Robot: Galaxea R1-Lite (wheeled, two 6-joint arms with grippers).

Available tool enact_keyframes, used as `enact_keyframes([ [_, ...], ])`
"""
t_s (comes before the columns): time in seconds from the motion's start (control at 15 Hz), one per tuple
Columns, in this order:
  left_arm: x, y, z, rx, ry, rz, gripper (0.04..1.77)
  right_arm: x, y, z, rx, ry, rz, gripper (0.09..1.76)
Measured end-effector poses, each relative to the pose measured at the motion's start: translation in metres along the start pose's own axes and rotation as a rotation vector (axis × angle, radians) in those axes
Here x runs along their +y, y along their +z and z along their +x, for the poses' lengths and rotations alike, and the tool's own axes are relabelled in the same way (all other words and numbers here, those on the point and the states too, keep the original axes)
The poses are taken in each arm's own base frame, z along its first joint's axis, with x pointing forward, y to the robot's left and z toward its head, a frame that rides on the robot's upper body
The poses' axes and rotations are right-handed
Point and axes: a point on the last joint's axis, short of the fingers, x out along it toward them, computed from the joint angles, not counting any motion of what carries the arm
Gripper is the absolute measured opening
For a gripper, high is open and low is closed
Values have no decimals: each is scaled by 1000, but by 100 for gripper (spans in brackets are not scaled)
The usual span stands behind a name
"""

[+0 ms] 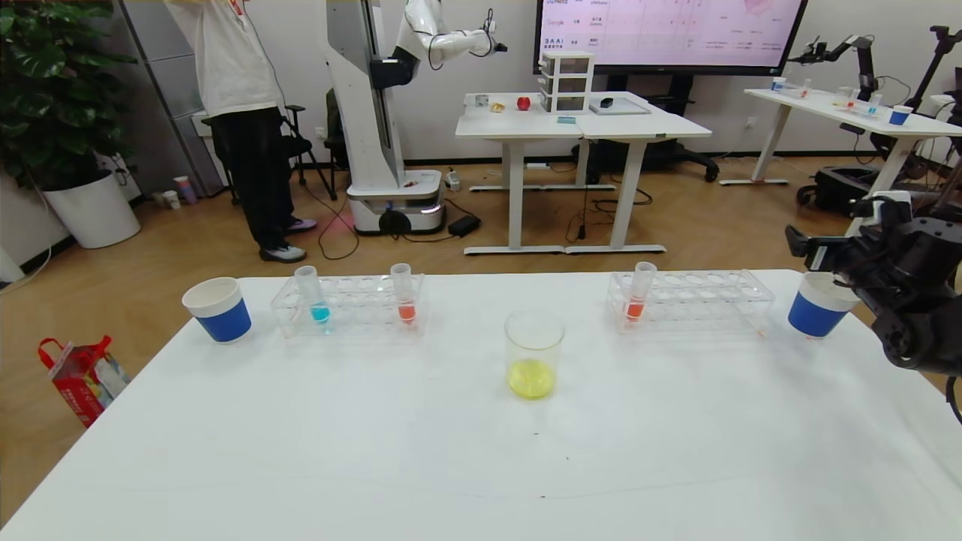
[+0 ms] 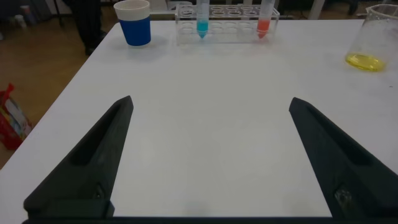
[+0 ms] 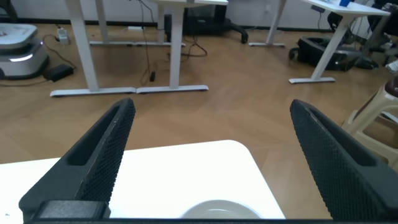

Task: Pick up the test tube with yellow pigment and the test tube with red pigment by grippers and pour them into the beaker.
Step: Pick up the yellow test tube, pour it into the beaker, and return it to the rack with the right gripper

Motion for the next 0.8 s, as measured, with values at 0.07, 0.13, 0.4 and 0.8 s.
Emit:
enact_keyframes([
  [0.07, 0, 0, 0, 0, 0, 0, 175, 7, 6, -1, -13, 15, 2, 174],
  [0.13, 0, 0, 0, 0, 0, 0, 175, 18, 16, -2, -30, 36, 4, 174],
  [0.4, 0, 0, 0, 0, 0, 0, 175, 81, 62, -22, -105, 179, 54, 174],
  [0.8, 0, 0, 0, 0, 0, 0, 175, 136, 122, -92, -145, 342, 117, 174],
])
